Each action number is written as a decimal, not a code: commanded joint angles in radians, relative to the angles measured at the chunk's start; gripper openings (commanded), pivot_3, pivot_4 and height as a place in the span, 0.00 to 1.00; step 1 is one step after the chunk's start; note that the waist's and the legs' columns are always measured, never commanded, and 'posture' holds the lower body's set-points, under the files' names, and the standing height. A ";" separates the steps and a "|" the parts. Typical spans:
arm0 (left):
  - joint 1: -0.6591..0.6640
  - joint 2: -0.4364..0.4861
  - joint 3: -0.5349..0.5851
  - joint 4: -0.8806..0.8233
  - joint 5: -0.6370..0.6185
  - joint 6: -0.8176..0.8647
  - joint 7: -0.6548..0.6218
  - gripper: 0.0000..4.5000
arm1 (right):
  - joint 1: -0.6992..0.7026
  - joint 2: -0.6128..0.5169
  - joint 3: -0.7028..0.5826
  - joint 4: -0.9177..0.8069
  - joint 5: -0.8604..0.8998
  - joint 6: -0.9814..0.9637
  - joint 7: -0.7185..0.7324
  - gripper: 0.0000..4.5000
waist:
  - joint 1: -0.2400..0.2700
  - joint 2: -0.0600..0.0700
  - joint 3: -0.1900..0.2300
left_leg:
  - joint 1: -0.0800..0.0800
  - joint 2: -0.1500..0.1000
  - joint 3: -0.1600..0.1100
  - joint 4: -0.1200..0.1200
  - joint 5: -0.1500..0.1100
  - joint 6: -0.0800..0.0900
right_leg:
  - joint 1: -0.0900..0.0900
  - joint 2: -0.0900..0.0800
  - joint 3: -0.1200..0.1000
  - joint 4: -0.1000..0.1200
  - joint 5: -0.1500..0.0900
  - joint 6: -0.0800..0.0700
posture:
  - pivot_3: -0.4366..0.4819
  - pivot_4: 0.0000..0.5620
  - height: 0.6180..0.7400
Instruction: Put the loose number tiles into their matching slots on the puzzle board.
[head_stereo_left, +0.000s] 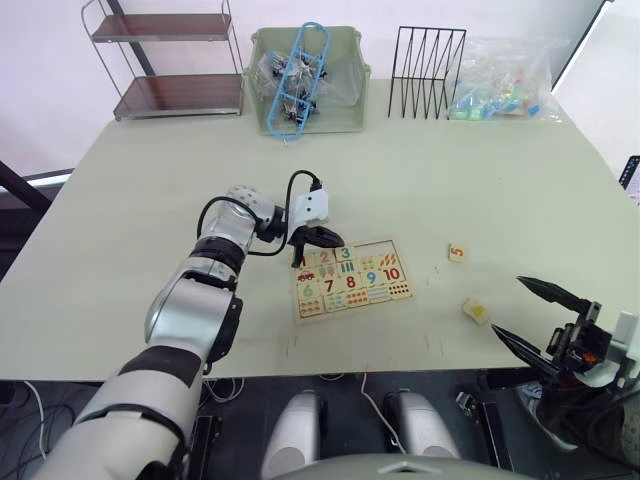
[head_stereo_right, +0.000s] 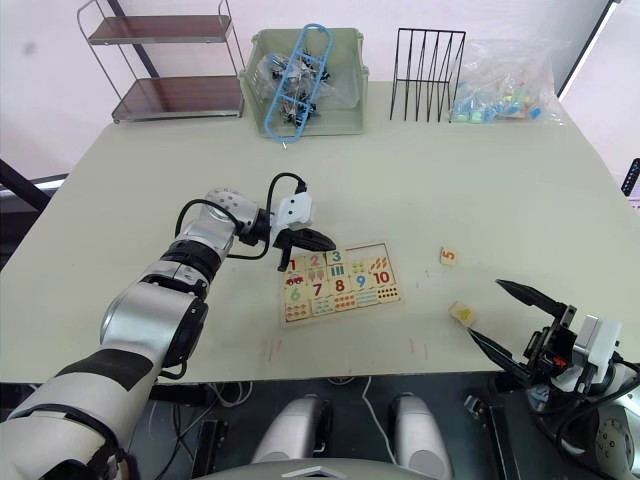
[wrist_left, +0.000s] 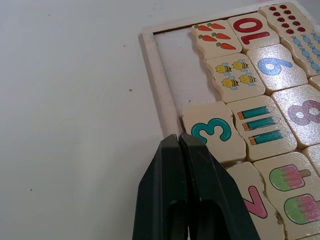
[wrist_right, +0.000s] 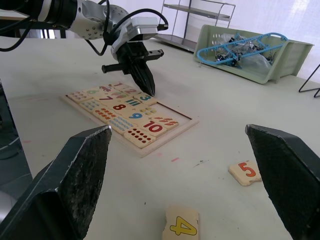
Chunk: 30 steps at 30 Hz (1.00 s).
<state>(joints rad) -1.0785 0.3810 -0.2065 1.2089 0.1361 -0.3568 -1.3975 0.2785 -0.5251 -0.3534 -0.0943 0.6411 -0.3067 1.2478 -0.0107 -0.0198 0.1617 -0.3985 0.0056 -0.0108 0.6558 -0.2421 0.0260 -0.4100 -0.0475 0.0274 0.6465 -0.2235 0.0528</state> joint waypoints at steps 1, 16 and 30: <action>-0.010 -0.001 0.002 -0.009 0.001 -0.020 -0.008 0.01 | 0.000 -0.010 -0.021 -0.010 0.009 -0.008 -0.001 1.00 | 0.000 0.000 0.000 | 0.000 0.000 0.000 0.000 0.000 0.000 | 0.000 0.000 0.000 0.000 0.000 0.000 | 0.48 0.27 1.00; -0.007 0.006 0.001 -0.010 0.004 -0.022 -0.026 0.01 | -0.010 -0.016 -0.014 -0.020 0.009 0.003 -0.011 1.00 | 0.000 0.000 0.000 | 0.000 0.000 0.000 0.000 0.000 0.000 | 0.000 0.000 0.000 0.000 0.000 0.000 | 0.48 0.27 1.00; -0.014 0.021 0.017 -0.004 0.001 -0.022 -0.018 0.01 | -0.020 -0.018 -0.012 -0.017 0.007 0.011 -0.008 1.00 | 0.000 0.000 0.000 | 0.000 0.000 0.000 0.000 0.000 0.000 | 0.000 0.000 0.000 0.000 0.000 0.000 | 0.48 0.27 1.00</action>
<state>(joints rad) -1.0784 0.3899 -0.2057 1.2089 0.1501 -0.3592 -1.4136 0.2605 -0.5309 -0.3533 -0.0944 0.6398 -0.2906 1.2381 -0.0107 -0.0198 0.1617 -0.3985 0.0056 -0.0108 0.6558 -0.2421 0.0260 -0.4100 -0.0475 0.0273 0.6465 -0.2235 0.0528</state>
